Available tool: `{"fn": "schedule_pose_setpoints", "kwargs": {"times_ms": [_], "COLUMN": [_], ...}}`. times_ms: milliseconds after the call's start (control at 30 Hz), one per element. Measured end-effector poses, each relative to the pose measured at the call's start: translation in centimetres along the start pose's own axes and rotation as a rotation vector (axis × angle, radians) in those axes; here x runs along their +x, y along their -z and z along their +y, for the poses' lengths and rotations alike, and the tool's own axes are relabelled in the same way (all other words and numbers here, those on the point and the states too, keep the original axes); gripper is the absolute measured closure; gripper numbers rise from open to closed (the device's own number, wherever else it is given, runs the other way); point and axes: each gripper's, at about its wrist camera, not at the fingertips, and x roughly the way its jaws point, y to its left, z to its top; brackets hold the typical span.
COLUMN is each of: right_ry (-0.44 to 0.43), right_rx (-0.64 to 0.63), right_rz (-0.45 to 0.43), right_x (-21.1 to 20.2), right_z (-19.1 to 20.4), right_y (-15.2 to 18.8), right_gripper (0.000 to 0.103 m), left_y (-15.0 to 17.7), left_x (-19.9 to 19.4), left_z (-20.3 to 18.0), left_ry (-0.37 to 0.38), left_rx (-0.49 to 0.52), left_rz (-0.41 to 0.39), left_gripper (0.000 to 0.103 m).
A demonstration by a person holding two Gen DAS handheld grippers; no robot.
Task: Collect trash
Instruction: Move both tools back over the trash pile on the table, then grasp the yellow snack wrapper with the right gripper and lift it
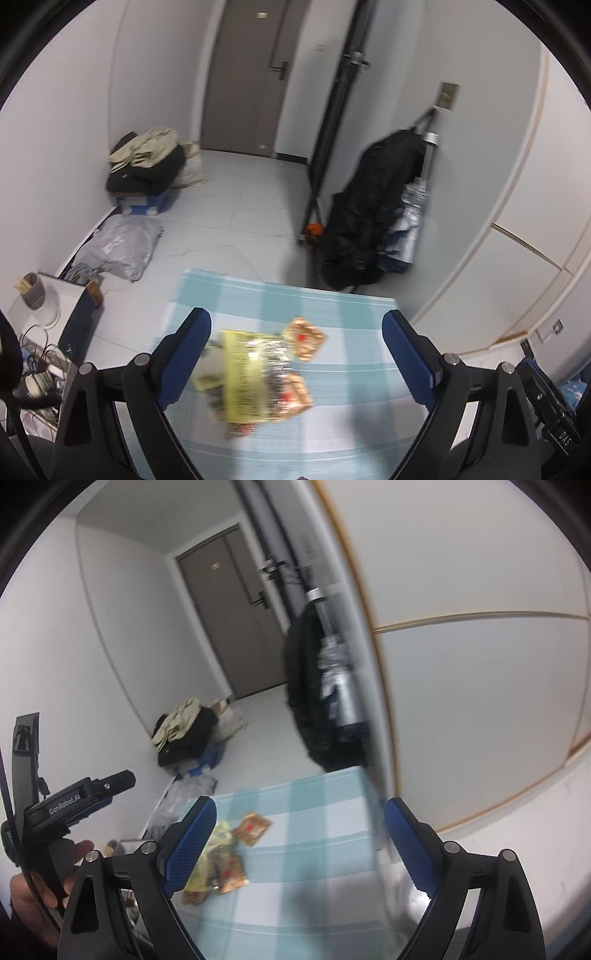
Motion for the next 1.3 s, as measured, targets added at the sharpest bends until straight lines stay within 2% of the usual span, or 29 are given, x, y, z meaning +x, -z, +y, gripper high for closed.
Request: {"fn": "schedule_pose_setpoints", "kwargs": {"times_ms": [167, 267, 367, 467, 667, 900, 1033, 1100, 1200, 1300], "right_ry": [-0.031, -0.043, -0.045, -0.046, -0.048, -0.099, -0.087, -0.051, -0.017, -0.02], "right_rx": [-0.063, -0.08, -0.086, -0.083, -0.096, -0.142, -0.197, -0.225, -0.241, -0.241], "right_rz": [0.042, 0.091, 0.153, 0.221, 0.345, 0.466, 0.515, 0.541, 0.537, 0.532], "right_x": [3.0, 5.4, 8.3, 10.9, 15.9, 21.8, 24.5, 25.8, 26.7, 27.0], "right_z": [4.0, 5.9, 7.3, 8.3, 10.7, 14.0, 15.7, 16.3, 16.6, 16.4], "right_y": [1.4, 2.7, 3.9, 5.1, 7.3, 9.0, 9.7, 10.1, 10.3, 10.3], "right_gripper": [0.01, 0.01, 0.01, 0.01, 0.011, 0.01, 0.01, 0.01, 0.01, 0.011], "left_y": [0.7, 1.3, 2.0, 2.9, 2.9, 2.7, 2.6, 2.6, 2.5, 2.5], "left_x": [1.2, 2.5, 3.4, 3.6, 3.9, 3.9, 4.3, 4.4, 4.3, 4.3], "left_z": [4.7, 7.5, 9.8, 11.9, 15.4, 18.5, 19.5, 19.7, 19.9, 20.1], "left_ry": [-0.04, -0.022, -0.005, -0.02, -0.025, -0.029, -0.025, -0.026, -0.034, -0.034], "left_rx": [-0.036, -0.082, -0.13, -0.152, -0.252, -0.364, -0.413, -0.422, -0.423, -0.432], "left_rz": [0.009, 0.049, 0.081, 0.111, 0.153, 0.16, 0.174, 0.174, 0.169, 0.172], "left_gripper": [0.008, 0.008, 0.008, 0.008, 0.008, 0.008, 0.008, 0.008, 0.008, 0.008]}}
